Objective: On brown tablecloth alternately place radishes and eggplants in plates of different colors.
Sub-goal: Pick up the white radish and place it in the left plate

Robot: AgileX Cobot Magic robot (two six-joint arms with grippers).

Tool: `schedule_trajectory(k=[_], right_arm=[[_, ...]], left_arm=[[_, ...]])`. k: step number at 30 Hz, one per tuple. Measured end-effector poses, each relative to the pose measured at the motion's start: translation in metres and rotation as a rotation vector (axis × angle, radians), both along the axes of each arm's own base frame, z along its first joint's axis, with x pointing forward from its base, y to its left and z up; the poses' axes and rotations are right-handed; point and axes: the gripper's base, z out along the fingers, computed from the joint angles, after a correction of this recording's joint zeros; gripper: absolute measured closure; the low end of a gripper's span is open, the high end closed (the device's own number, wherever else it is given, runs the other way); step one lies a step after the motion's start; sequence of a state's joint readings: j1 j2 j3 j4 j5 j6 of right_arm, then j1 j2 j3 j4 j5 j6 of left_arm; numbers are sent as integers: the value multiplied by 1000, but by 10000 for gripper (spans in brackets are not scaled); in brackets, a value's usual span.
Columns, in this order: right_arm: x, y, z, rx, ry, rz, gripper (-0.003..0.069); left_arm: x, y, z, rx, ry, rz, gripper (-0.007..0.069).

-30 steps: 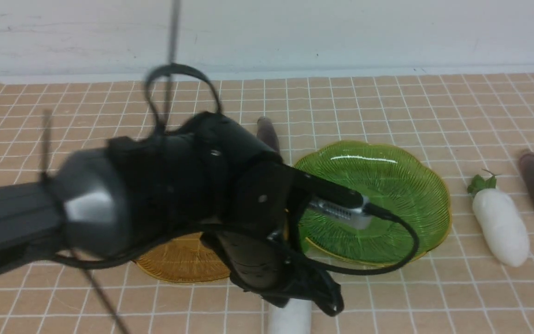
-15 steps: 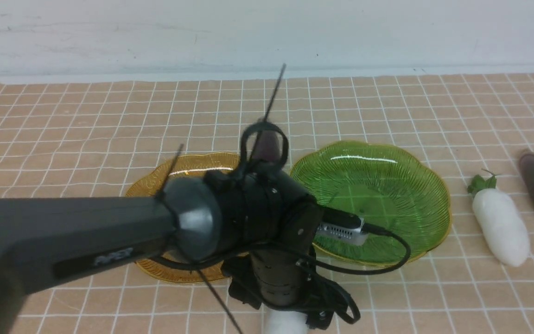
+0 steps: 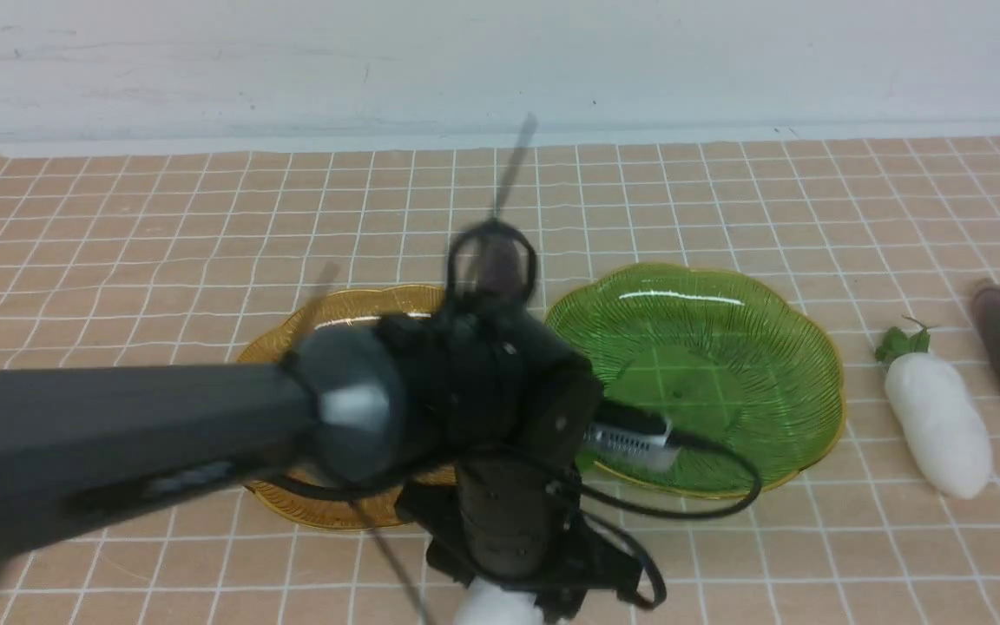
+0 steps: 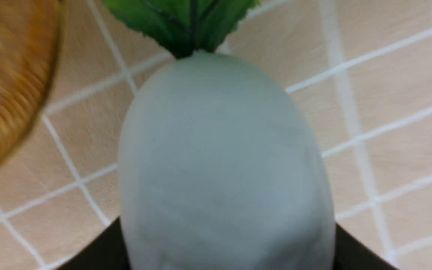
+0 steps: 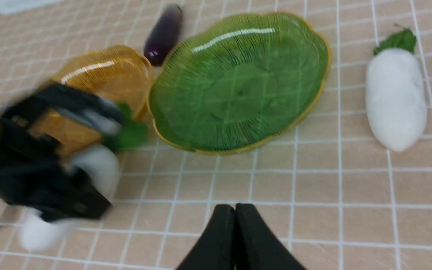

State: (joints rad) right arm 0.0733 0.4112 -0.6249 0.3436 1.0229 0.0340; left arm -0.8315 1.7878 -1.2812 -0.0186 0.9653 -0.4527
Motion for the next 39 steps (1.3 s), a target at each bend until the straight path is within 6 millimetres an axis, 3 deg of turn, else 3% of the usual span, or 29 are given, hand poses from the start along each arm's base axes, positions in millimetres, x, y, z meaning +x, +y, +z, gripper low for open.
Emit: schedule_trajectory(k=[5,8,10,13,16,19,22,27,31,33,36,39], right_arm=[[15,-4,2,-93,102,-13,673],[25,-8,7,-155,160,-27,673],[32,-10,13,-175,181,-37,671],[41,-11,20,-200,196,-47,670],[65,-10,27,-198,242,-63,669],[85,-9,27,-193,287,-70,664],[115,-9,21,-220,341,-79,641],[167,-10,-6,-297,460,-81,530],[210,-15,-28,-378,518,-109,320],[219,-16,-33,-379,540,-129,273],[243,-20,-48,-373,587,-163,139],[266,-21,-68,-380,643,-164,60]], left_arm=[[-1,15,45,-72,-102,-15,246],[14,46,72,-83,-188,48,246],[29,72,79,-73,-219,116,246],[48,101,78,-57,-225,191,246],[72,132,68,-43,-221,257,246],[91,149,52,-53,-209,264,246],[102,152,39,-66,-204,239,246],[113,146,13,-81,-153,181,228],[119,142,-7,-85,-109,164,186],[119,142,-9,-84,-104,165,172],[120,141,-11,-82,-98,165,82],[120,141,-9,-81,-92,163,29]])
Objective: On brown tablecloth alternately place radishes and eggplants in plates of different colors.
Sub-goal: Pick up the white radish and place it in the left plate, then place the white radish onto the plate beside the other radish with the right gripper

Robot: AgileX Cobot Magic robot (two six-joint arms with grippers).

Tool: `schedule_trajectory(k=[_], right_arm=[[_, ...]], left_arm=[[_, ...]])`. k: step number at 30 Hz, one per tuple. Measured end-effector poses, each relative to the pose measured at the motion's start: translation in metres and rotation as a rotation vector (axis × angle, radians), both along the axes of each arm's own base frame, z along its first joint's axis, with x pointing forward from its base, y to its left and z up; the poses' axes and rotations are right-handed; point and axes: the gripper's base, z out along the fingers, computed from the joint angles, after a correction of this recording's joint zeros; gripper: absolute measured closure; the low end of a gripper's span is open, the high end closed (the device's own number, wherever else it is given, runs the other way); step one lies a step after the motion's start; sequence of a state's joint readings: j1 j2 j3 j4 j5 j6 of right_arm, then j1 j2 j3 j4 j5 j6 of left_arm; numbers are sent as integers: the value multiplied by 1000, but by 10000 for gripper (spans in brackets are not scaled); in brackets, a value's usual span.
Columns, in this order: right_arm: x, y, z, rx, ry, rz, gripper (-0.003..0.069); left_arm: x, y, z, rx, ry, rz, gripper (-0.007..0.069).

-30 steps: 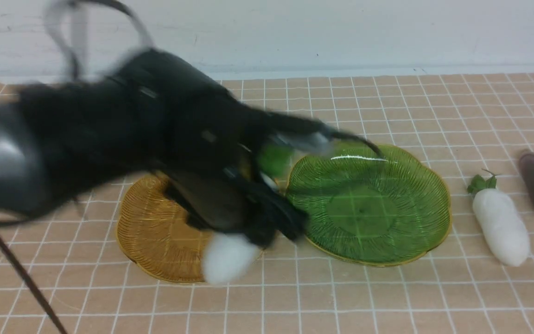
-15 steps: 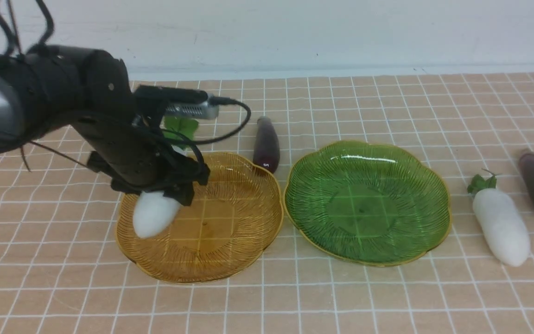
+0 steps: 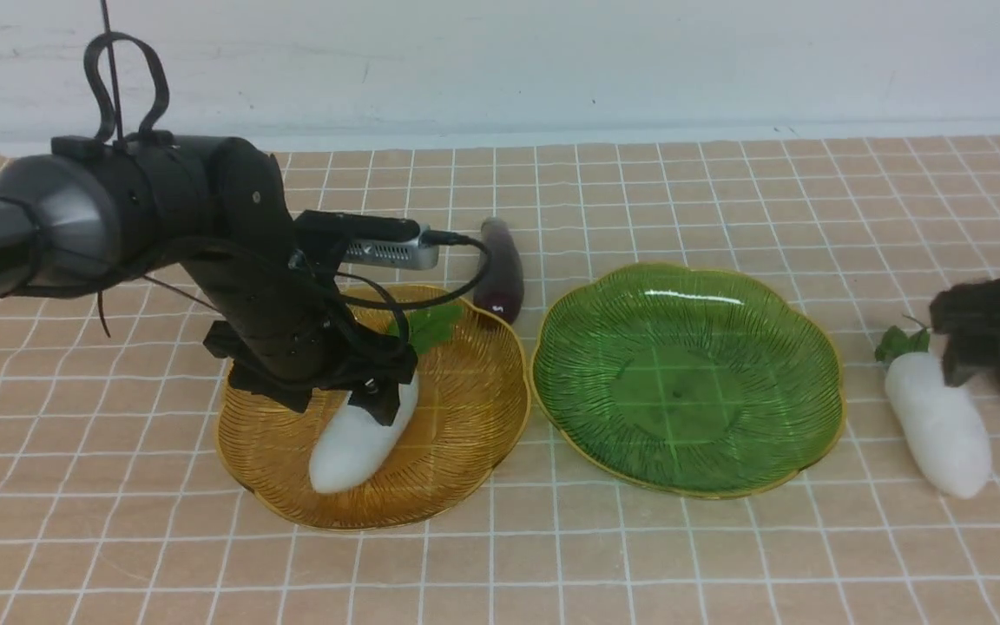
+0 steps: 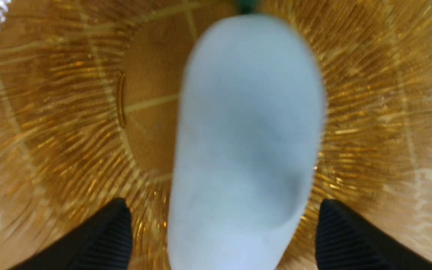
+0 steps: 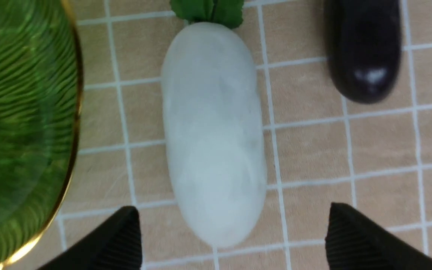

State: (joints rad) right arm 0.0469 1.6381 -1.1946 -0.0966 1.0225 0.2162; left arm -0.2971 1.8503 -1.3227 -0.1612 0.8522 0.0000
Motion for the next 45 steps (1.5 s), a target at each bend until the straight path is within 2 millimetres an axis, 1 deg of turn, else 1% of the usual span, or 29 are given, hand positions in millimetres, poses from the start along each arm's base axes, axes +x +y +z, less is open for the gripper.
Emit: schedule_trajectory(k=[4,6,8,9,10,12,13,14,15,16,17,19,21,22,24,26,27,29,31,32,35,36,37,38,40,41,43,44,45], right_arm=[[24,1,-23,-10,49,2,36],[36,1,-32,-11,63,2,36],[45,1,-42,-12,80,2,36],[47,1,-43,-12,81,1,36],[51,1,-50,-13,94,0,36],[60,1,-63,-14,119,0,40],[61,1,-64,-14,121,1,40],[66,1,-79,-10,156,6,50],[67,2,-86,-4,174,18,61],[68,3,-91,2,186,24,75],[68,3,-94,8,195,30,97],[68,4,-97,15,211,39,182],[65,4,-92,14,227,42,178],[64,4,-82,13,223,40,178],[61,4,-38,29,143,14,178],[54,9,-1,79,50,-11,178],[51,15,14,115,8,-13,178],[45,30,36,195,-60,-2,178],[40,47,49,268,-111,21,178],[39,58,55,305,-133,38,178],[33,107,63,436,-195,141,178],[33,120,63,463,-203,171,178],[31,142,59,503,-213,219,178],[31,146,58,510,-214,228,178],[30,167,51,541,-217,269,178],[31,194,38,569,-213,318,178],[37,227,15,600,-184,344,178],[38,229,15,602,-185,346,178],[43,245,-4,603,-150,356,178]], left_arm=[[1,-1,15,6,42,-16,22],[2,-2,22,7,48,-22,39],[2,-2,28,15,61,-30,62],[3,-2,33,19,58,-34,72],[2,-1,37,26,62,-39,111],[1,2,48,52,50,-49,216],[0,3,51,59,44,-52,253],[-8,8,66,87,21,-60,420],[-13,10,75,93,6,-62,518],[-18,12,84,95,-12,-63,569],[-23,14,94,94,-28,-63,598],[-38,19,117,85,-77,-62,622],[-48,22,132,76,-109,-61,628],[-55,25,142,75,-131,-60,628],[-66,29,156,74,-173,-58,628],[-82,36,168,86,-217,-55,628],[-90,39,172,85,-231,-46,628],[-100,44,174,100,-241,-33,628],[-113,49,175,104,-255,-17,628],[-118,51,171,105,-251,-9,628],[-128,54,165,100,-253,7,628],[-131,55,163,95,-259,11,628],[-134,56,158,93,-257,13,628],[-135,56,157,93,-257,15,628],[-136,56,153,89,-263,15,628],[-138,57,147,85,-261,17,628],[-140,56,134,69,-261,21,628],[-141,56,132,67,-257,21,628],[-143,56,125,65,-237,20,628]])
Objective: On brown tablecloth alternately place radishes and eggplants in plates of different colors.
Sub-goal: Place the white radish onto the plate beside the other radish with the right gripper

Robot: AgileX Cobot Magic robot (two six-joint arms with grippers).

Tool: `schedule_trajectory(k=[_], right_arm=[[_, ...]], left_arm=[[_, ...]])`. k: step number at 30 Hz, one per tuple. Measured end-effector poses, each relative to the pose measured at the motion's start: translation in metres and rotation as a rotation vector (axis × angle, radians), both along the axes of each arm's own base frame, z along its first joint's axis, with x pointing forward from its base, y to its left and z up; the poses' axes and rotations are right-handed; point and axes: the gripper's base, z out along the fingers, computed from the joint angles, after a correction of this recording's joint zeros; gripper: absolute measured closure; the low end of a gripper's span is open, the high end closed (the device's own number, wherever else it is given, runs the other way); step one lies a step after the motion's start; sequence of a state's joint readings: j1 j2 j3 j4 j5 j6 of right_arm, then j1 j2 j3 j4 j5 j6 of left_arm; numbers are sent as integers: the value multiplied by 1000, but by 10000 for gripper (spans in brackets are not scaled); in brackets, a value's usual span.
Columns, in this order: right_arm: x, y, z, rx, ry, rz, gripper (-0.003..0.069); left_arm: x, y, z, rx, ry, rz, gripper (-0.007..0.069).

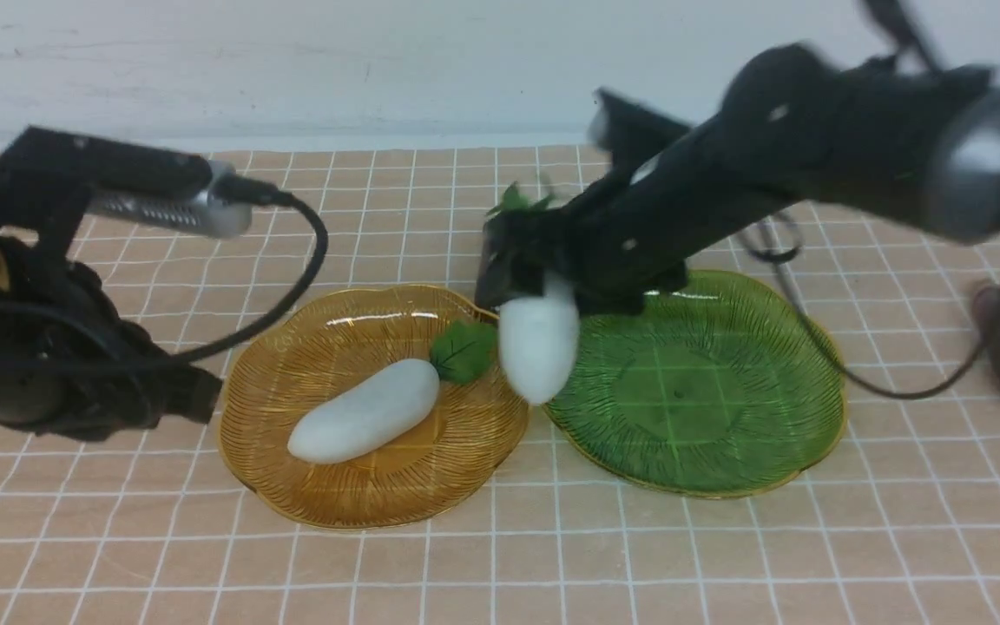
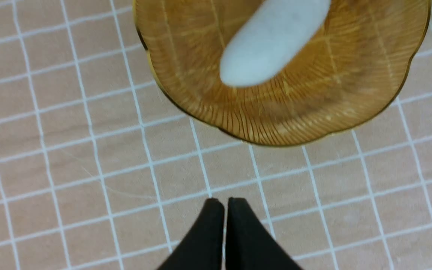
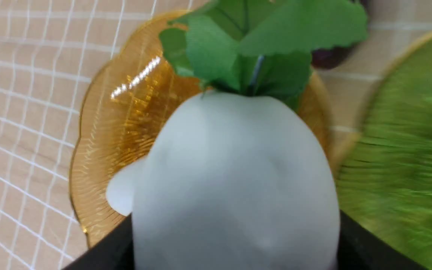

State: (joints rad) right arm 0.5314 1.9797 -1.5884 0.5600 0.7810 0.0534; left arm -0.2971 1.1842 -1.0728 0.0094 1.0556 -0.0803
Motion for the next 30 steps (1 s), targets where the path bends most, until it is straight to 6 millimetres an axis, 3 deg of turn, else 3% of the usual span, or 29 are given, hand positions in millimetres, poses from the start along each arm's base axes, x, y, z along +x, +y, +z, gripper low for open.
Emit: schedule_trajectory(k=[2,7,12,22,28,30], right_arm=[[8,13,-22,4,50,5,178],[19,25,-52,32,168,-26,174],[21,27,-62,38,211,-46,146],[19,29,-50,30,246,8,114],[28,17,-16,-59,221,106,114],[34,8,2,-161,154,139,114]], left_arm=[[-2,0,-5,-5,17,0,628],[-8,0,-5,-19,22,1,628],[-15,2,2,-30,-7,0,628],[-18,3,5,-35,-22,0,628],[-18,3,5,-35,-22,0,628],[-18,3,5,-35,-24,0,628]])
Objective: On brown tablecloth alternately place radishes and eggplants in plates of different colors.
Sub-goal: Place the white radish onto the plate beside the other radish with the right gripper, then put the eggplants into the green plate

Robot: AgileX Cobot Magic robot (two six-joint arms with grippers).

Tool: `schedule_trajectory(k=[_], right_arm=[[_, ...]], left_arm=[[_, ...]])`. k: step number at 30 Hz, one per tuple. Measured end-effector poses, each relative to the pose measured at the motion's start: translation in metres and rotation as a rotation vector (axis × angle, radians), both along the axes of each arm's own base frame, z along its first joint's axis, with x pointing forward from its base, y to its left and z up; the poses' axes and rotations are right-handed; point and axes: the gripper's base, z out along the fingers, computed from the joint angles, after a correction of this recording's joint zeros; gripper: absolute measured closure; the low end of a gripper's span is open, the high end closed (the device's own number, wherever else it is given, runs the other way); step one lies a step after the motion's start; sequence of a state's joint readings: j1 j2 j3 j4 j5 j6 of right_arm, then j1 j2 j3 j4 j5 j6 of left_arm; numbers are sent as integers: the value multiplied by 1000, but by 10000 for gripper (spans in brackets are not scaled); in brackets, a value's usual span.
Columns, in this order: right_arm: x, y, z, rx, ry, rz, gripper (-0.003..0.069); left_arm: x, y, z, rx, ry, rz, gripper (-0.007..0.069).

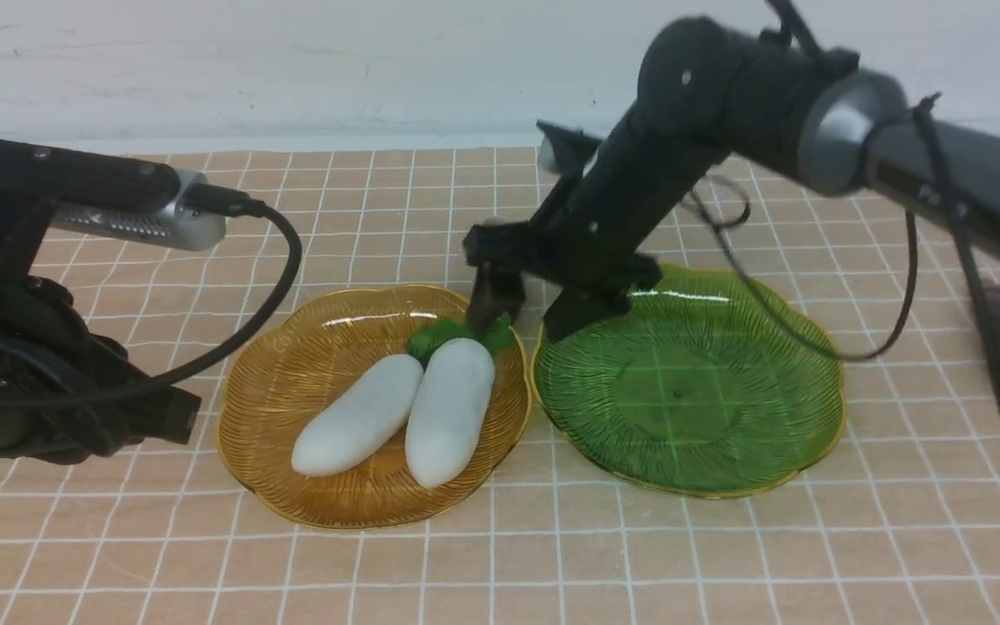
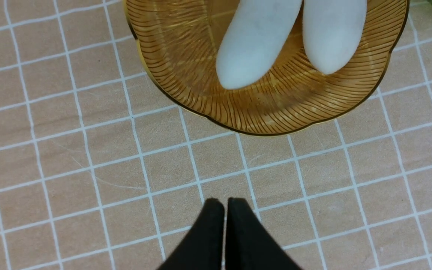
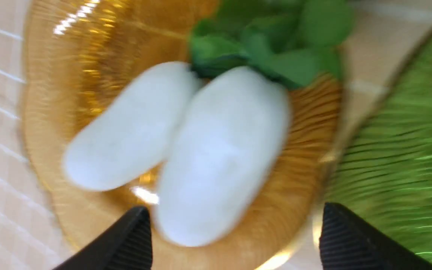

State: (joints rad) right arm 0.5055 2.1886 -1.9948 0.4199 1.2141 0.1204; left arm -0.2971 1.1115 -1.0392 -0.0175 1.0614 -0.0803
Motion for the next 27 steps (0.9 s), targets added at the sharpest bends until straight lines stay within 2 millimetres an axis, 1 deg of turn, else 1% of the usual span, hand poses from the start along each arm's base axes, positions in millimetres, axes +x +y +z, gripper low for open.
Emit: schedule_trajectory(k=[3,6,7,9,11,12,13,14,15,17,21,27], right_arm=[[1,-14,22,-115,-115,15,120],[-8,-31,51,-200,-221,19,157],[-12,-40,64,-245,-269,14,174],[-15,-74,84,-352,-341,-35,217],[-12,-119,89,-418,-334,-151,249],[-11,-132,89,-424,-323,-192,253],[-7,-161,84,-439,-283,-277,260],[-3,-186,78,-445,-245,-345,263],[-1,-208,69,-446,-195,-402,264],[4,-245,48,-449,-106,-481,264],[15,-290,7,-471,19,-557,237],[23,-328,-41,-489,142,-608,188]], left_arm=[[1,0,0,-2,-8,0,628],[2,-1,1,-7,-23,0,628],[2,-1,1,-7,-24,0,628],[2,-1,1,-7,-24,0,628],[2,-1,1,-7,-24,0,628],[2,-1,1,-7,-24,0,628],[2,-1,1,-6,-24,-2,628],[2,-1,1,-5,-24,-3,628],[2,-1,1,-5,-22,-3,628],[1,0,1,-1,-18,-7,628],[1,0,1,1,-17,-10,628],[-1,0,-1,16,7,-24,628]])
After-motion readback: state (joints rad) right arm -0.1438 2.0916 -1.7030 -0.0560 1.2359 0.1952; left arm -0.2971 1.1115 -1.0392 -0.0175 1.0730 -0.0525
